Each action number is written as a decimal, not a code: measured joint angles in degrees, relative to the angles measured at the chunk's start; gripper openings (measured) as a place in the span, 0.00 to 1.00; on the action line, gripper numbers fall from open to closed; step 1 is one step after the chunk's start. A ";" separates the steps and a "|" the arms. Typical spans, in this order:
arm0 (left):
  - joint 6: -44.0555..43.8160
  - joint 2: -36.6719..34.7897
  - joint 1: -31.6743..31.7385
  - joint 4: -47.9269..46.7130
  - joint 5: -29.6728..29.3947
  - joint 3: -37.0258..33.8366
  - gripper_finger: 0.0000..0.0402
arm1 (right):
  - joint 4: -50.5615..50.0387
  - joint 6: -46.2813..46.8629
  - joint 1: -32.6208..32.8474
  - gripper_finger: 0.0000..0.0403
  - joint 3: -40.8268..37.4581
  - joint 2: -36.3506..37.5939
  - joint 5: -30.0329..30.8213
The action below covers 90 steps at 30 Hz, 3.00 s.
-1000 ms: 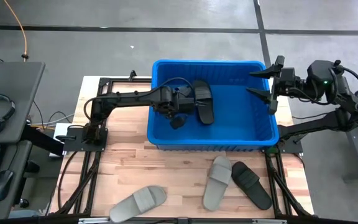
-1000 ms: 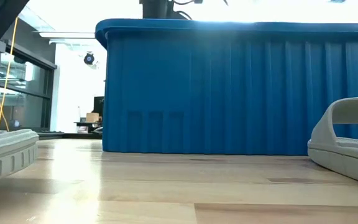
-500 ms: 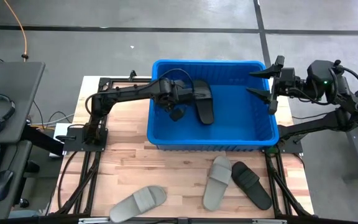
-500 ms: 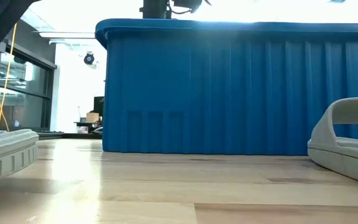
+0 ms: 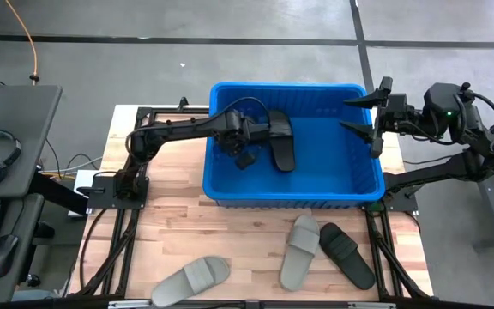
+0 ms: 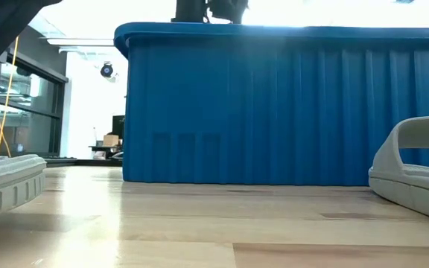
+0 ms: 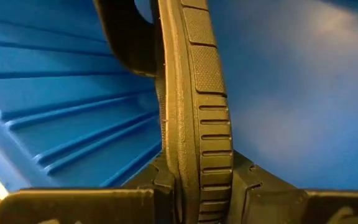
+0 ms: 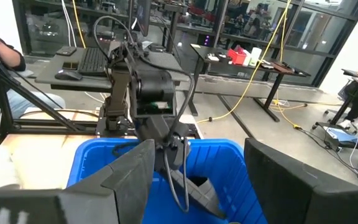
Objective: Pick and place slides into bin
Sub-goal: Put the black slides into the blue bin
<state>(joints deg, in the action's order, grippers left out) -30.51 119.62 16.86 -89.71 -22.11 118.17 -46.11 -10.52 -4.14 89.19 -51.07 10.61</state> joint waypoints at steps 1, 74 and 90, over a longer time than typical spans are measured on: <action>0.12 0.01 0.00 -0.20 -0.03 -0.23 0.13 | 0.00 0.00 0.00 0.59 0.00 0.00 0.00; 23.92 1.68 2.25 0.88 9.79 5.66 0.64 | -3.54 1.09 0.01 0.59 0.00 0.04 0.31; 48.84 1.68 2.25 12.15 9.42 1.08 0.59 | -5.57 1.55 0.02 0.59 -0.02 0.07 0.15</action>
<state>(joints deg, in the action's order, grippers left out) 18.33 121.30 19.11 -77.56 -12.69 119.25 -51.68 -8.97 -4.12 89.17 -51.00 10.76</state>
